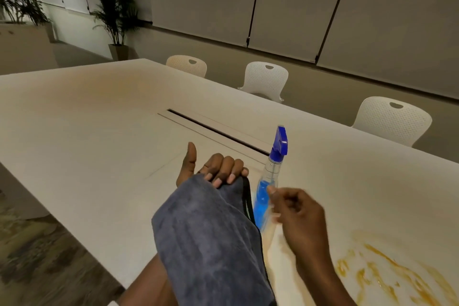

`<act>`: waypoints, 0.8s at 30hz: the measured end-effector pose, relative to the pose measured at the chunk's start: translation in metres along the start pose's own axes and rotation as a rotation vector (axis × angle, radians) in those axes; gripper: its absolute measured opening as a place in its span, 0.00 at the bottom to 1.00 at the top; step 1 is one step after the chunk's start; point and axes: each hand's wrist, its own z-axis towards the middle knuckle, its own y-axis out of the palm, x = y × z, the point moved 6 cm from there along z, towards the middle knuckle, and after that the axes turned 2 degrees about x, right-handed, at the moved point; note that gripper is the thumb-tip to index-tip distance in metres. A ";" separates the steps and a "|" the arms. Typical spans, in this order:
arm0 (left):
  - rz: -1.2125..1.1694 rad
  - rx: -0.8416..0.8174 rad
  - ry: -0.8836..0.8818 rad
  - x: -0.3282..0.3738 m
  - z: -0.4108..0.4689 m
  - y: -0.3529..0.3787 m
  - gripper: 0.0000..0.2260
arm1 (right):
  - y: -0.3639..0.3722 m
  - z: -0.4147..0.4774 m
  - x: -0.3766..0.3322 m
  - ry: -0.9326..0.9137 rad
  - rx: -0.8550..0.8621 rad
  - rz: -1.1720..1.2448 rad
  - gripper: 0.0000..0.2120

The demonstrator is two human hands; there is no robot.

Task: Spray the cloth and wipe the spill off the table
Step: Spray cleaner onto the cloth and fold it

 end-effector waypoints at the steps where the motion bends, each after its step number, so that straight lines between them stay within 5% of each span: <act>1: -0.001 -0.017 -0.003 0.004 0.000 0.000 0.29 | -0.006 0.010 -0.003 -0.068 0.069 -0.036 0.23; 7: 0.012 -0.109 -0.019 0.014 -0.003 -0.009 0.27 | 0.018 0.075 -0.007 -0.215 -0.042 -0.144 0.49; 15: 0.053 -0.107 -0.014 0.011 -0.008 -0.016 0.28 | 0.061 0.094 -0.002 -0.268 -0.052 -0.035 0.27; 24: 0.036 -0.154 0.010 0.020 0.002 -0.015 0.28 | 0.064 0.094 -0.016 -0.336 -0.012 0.165 0.36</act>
